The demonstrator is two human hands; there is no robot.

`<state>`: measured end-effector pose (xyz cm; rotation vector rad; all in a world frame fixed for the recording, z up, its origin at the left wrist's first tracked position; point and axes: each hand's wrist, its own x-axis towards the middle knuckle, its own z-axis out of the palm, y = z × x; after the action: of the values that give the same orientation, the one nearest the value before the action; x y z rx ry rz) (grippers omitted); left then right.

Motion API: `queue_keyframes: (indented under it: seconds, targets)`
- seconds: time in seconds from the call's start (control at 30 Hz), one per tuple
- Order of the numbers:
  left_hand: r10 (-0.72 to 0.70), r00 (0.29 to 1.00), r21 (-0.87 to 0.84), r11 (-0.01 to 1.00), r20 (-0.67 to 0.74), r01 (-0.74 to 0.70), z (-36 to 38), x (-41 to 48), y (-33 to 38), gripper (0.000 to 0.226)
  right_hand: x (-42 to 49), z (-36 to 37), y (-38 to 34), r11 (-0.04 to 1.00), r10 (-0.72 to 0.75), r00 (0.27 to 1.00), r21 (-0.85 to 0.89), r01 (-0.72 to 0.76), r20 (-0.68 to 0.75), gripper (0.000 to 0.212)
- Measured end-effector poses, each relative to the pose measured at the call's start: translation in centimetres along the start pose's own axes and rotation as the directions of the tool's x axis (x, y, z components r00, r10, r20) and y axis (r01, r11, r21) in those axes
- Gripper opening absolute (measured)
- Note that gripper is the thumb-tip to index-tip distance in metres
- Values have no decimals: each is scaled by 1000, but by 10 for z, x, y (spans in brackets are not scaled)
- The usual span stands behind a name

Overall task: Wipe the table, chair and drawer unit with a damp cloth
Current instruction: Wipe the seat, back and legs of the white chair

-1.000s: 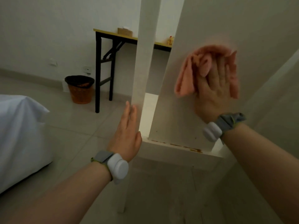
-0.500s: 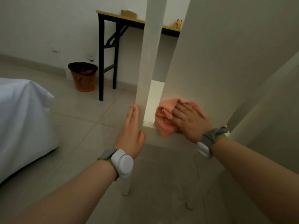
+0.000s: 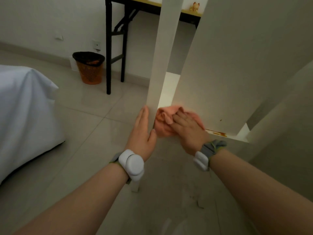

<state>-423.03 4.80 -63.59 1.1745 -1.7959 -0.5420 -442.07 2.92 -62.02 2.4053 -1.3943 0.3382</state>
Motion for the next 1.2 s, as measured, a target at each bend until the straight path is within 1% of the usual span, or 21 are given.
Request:
queue_keyframes:
  seconds: [0.07,0.1,0.17,0.2,0.27,0.33,0.37,0.43,0.53,0.57,0.63,0.7,0.8,0.93,1.0,1.1,1.17,1.2]
  targets:
    - [-1,1000,-17,1000,11,1,0,-2,-1,67,-12,2,2,999,-7,999,43,4,53,50]
    - [-2,1000,-30,1000,17,3,-1,-3,-2,67,-18,0,5,998,8,999,69,-11,46,48]
    - [-6,999,-71,997,45,9,-4,-4,-3,68,-29,-5,8,990,76,995,121,-67,-65,40]
    - [-10,998,-95,995,68,16,-5,-4,-4,69,-33,-7,6,983,127,984,146,-108,-125,39]
    - [-19,994,-124,992,105,32,-9,-3,-6,69,-33,-10,-4,961,232,957,192,-198,-176,44]
    - [-22,994,-145,989,108,38,-11,-2,-8,69,-20,-8,-21,934,322,935,215,-287,-150,50]
    - [-25,995,-151,988,101,40,-10,-2,-8,68,-11,-4,-31,930,331,935,212,-300,-129,51]
    - [-32,996,-141,989,84,44,-7,-2,-8,67,6,4,-47,949,283,954,174,-264,-97,52]
    - [-13,999,-61,998,44,15,-2,-2,-7,64,17,11,-58,958,284,955,77,-278,-81,60]
    - [0,1000,-28,1000,29,0,-1,-3,-6,63,15,10,-56,962,274,955,22,-273,-115,57]
    - [36,999,60,998,-11,-35,0,-9,-3,64,7,11,-47,972,210,960,-68,-226,-186,50]
    - [99,995,174,980,-18,-94,3,-16,2,65,-7,11,-33,970,204,959,-92,-225,-195,48]
    - [194,980,269,942,49,-200,9,-21,7,65,-30,9,-11,962,237,945,-85,-261,-225,44]
    - [248,952,309,904,181,-294,21,-16,11,63,-68,0,23,951,290,920,-25,-307,-264,46]
    - [242,938,351,880,249,-320,28,-12,12,62,-88,-4,41,929,355,894,0,-369,-272,46]
    - [217,928,413,848,303,-333,42,-3,14,62,-106,-7,54,853,509,821,22,-522,-257,48]
    - [190,933,452,834,306,-318,48,2,15,61,-98,-5,46,812,578,783,71,-579,-230,44]
    - [180,939,465,832,294,-304,51,5,17,60,-91,-4,39,808,586,780,84,-583,-221,38]
